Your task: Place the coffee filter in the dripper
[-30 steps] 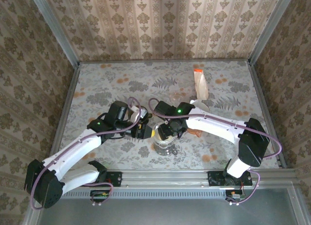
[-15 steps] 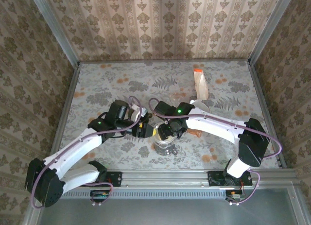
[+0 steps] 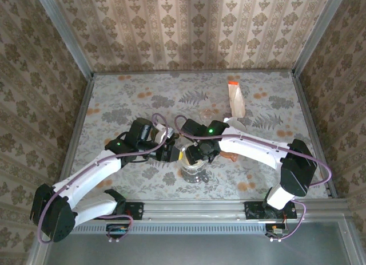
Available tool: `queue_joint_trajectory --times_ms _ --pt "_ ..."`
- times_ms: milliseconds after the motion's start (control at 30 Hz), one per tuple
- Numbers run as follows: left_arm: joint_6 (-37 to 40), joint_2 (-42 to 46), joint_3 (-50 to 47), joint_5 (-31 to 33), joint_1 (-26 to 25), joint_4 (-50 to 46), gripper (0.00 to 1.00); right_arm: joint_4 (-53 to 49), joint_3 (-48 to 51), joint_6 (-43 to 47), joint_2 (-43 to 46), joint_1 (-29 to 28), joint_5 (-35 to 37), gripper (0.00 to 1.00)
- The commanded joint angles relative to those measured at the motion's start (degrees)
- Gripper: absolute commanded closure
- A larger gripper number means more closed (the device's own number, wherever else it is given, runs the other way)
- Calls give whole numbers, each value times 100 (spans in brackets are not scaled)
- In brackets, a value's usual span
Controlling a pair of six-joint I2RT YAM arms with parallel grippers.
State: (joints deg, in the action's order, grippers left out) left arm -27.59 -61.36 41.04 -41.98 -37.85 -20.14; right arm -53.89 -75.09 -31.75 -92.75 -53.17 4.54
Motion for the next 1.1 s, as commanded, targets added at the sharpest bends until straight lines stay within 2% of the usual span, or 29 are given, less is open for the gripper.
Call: queue_joint_trajectory --times_ms 0,367,667,900,1067 --pt "35 37 140 58 -30 -86 60 -106 -255 -44 136 -36 285 31" --pt "17 58 140 93 -39 -88 56 -588 -463 -84 670 -27 651 29" --pt "8 37 153 96 -39 -72 57 -847 -249 -191 1006 -27 801 38" --pt "8 2 157 75 -43 -52 57 -687 -168 -174 895 17 779 38" --pt "3 10 174 80 -47 -76 56 -615 -313 -4 958 17 799 32"
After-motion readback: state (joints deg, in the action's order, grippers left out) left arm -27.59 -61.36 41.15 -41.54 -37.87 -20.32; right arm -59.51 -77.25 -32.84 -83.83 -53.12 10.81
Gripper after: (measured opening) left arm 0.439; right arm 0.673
